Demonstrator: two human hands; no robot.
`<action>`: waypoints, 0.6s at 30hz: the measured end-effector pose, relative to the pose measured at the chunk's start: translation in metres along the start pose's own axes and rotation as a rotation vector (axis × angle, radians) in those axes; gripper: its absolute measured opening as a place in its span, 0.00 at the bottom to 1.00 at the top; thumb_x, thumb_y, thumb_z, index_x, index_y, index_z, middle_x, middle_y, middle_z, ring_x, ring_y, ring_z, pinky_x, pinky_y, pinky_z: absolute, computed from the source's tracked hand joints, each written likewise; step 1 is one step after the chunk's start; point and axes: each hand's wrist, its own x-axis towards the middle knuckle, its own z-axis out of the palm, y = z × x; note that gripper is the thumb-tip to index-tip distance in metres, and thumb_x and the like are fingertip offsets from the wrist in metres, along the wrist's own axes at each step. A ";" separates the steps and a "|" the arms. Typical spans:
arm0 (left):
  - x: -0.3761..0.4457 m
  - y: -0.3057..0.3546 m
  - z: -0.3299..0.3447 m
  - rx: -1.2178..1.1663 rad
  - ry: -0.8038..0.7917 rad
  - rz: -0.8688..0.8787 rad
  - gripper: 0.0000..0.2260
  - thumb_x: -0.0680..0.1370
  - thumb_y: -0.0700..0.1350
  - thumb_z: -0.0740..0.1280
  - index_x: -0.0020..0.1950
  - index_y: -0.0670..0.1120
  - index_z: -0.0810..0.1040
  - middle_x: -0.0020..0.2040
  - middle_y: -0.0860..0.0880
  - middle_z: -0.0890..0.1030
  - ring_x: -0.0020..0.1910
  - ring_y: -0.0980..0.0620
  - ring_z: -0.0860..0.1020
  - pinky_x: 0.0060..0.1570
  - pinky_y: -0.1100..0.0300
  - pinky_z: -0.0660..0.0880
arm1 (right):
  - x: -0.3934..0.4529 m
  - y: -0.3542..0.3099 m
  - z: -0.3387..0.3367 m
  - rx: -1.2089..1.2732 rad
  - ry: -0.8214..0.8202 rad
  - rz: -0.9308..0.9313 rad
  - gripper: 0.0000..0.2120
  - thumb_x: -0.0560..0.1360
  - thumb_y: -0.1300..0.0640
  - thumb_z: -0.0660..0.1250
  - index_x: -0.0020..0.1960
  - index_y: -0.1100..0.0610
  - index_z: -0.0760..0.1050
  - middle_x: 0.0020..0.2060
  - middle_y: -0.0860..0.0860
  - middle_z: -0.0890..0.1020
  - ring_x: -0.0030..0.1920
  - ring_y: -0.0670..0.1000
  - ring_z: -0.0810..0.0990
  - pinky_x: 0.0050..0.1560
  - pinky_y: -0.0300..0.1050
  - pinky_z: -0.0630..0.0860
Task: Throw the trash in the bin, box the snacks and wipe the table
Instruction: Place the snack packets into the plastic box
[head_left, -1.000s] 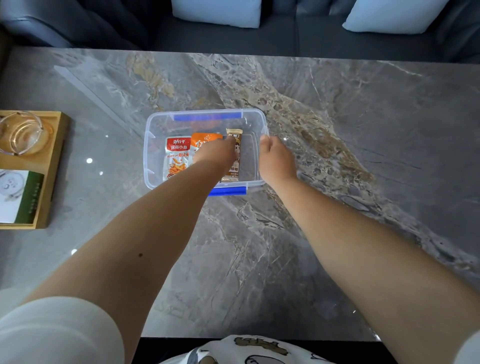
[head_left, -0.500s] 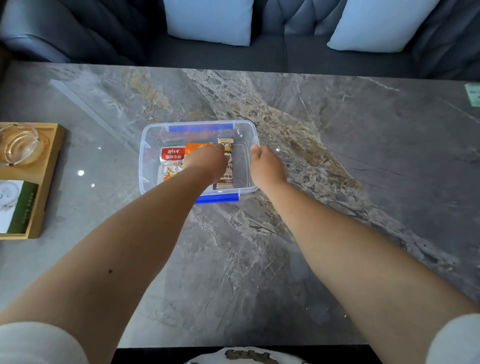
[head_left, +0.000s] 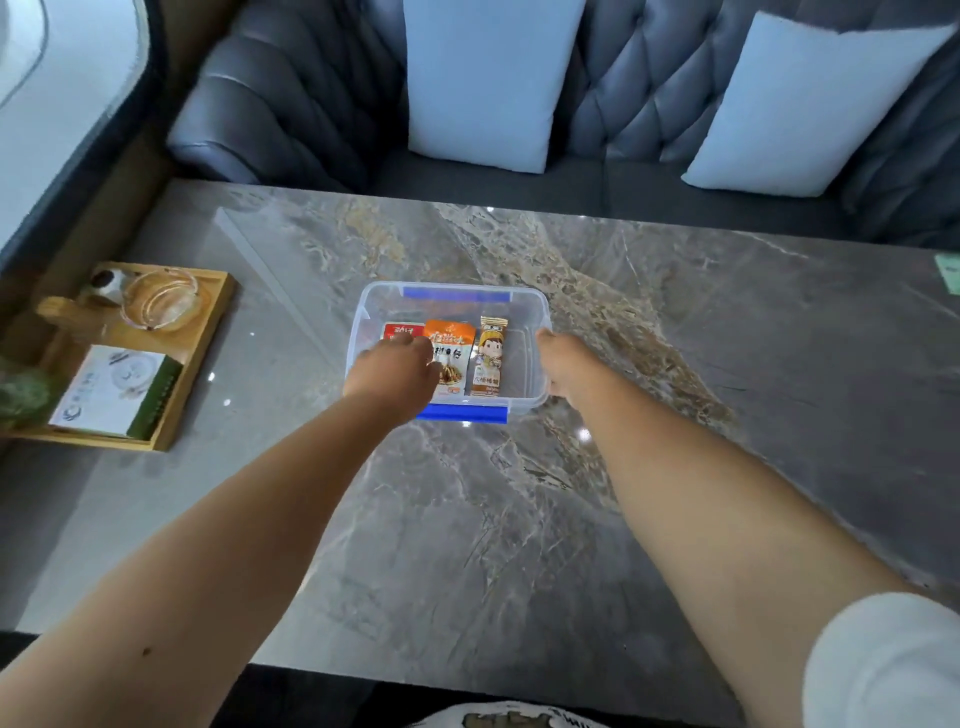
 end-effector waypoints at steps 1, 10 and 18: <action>-0.008 -0.004 0.000 0.002 0.010 -0.009 0.15 0.80 0.52 0.58 0.59 0.46 0.76 0.57 0.44 0.78 0.54 0.42 0.76 0.51 0.50 0.72 | -0.004 0.000 -0.001 0.015 -0.004 0.009 0.24 0.80 0.42 0.52 0.59 0.60 0.73 0.55 0.59 0.79 0.48 0.56 0.79 0.51 0.55 0.78; -0.074 0.009 0.007 0.128 0.079 0.185 0.21 0.78 0.57 0.59 0.68 0.48 0.69 0.66 0.47 0.73 0.64 0.43 0.70 0.62 0.46 0.69 | -0.099 0.071 -0.022 -0.851 0.287 -0.632 0.34 0.78 0.39 0.54 0.76 0.59 0.54 0.76 0.57 0.57 0.75 0.57 0.53 0.73 0.53 0.51; -0.126 0.059 0.030 0.226 0.047 0.438 0.26 0.78 0.59 0.56 0.71 0.45 0.66 0.70 0.45 0.71 0.69 0.43 0.66 0.67 0.47 0.62 | -0.175 0.143 -0.028 -1.010 0.213 -0.598 0.36 0.78 0.37 0.50 0.77 0.56 0.48 0.77 0.53 0.51 0.76 0.54 0.45 0.75 0.52 0.45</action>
